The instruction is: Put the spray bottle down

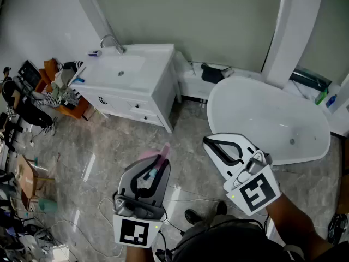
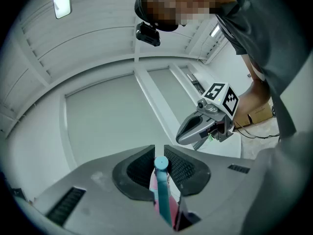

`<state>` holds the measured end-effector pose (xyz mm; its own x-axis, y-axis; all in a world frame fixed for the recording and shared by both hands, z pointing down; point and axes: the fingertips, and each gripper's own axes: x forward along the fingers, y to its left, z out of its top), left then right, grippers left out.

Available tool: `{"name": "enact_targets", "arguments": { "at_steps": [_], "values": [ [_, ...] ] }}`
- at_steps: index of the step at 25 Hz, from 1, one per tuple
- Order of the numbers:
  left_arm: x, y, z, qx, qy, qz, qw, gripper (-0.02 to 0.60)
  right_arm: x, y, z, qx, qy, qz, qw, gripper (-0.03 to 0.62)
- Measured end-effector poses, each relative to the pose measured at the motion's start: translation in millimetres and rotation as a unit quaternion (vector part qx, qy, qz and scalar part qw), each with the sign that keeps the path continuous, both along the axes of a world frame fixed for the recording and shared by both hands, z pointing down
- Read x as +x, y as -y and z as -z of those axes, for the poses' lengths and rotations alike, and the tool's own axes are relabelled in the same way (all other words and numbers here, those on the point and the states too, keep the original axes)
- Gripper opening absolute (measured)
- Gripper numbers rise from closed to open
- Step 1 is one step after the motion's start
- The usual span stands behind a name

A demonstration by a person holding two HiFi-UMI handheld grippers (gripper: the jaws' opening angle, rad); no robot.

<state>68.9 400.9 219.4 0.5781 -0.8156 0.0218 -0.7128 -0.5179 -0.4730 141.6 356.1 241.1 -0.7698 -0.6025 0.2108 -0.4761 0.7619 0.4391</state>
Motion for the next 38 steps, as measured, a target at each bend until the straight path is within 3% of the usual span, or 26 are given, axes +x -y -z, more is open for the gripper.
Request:
{"name": "enact_targets", "arguments": {
  "at_steps": [26,38],
  "values": [
    [18.6,10.8,-3.1,-0.003,0.004,0.001,1.0000,0.058,22.2,4.7,1.9,0.020,0.016,-0.005,1.000,0.009],
    [46.4,15.1,-3.2,0.001,0.029,0.019,0.9994,0.058,46.8,8.9,13.6,0.085,0.027,0.008,0.996,0.009]
  ]
}}
